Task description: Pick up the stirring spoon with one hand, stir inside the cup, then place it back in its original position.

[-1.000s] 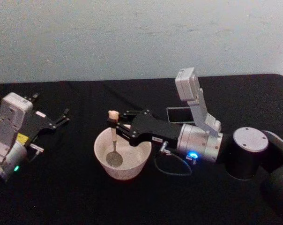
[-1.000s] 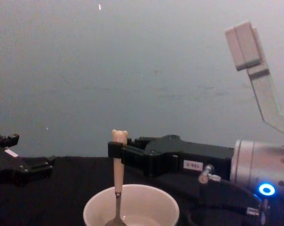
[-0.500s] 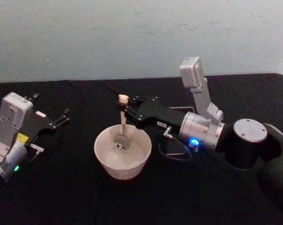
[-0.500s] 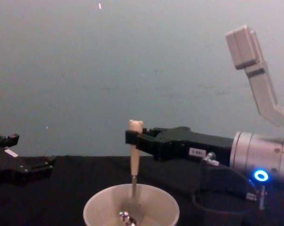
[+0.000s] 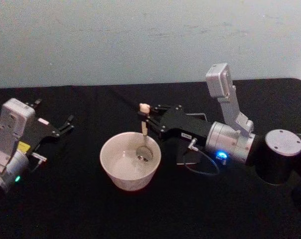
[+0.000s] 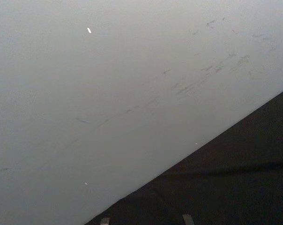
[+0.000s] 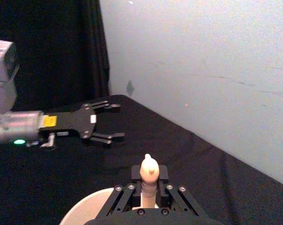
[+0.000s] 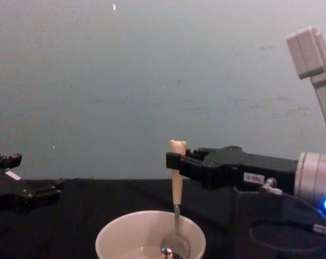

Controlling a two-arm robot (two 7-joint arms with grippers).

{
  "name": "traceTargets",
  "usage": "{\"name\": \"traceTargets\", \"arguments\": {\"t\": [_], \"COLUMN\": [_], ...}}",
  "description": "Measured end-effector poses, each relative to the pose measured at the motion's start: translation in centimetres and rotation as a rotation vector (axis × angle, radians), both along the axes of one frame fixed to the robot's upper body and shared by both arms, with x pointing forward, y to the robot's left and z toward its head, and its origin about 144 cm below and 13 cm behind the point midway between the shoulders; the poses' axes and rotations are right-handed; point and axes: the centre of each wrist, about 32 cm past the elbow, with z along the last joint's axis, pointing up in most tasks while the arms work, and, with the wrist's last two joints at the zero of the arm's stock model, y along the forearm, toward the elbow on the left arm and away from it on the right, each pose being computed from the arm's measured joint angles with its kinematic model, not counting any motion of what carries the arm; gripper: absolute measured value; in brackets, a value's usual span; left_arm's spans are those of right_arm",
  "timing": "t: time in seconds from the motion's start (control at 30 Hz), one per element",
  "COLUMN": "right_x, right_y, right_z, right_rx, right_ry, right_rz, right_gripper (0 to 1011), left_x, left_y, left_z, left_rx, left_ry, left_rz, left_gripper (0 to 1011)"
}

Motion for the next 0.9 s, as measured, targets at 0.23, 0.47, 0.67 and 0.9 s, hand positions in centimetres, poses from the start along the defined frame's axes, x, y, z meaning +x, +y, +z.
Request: {"name": "traceTargets", "arguments": {"t": [0.23, 0.47, 0.67, 0.9], "right_x": [-1.6, -2.4, -2.3, -1.8], "right_y": [-0.3, 0.5, 1.7, 3.0], "right_z": [0.2, 0.1, -0.2, -0.2], "right_rx": [-0.007, -0.008, -0.002, 0.015], "right_ry": [0.002, 0.012, 0.021, 0.034], "right_rz": [0.057, 0.112, 0.142, 0.160], "right_gripper": [197, 197, 197, 197], "left_x": [0.0, 0.0, 0.0, 0.0], "left_y": [0.0, 0.0, 0.0, 0.0], "left_z": [0.0, 0.0, 0.0, 0.0], "left_rx": [0.000, 0.000, 0.000, 0.000], "left_ry": [0.000, 0.000, 0.000, 0.000], "left_rz": [0.000, 0.000, 0.000, 0.000], "left_gripper": [1001, 1001, 1001, 1001]}}
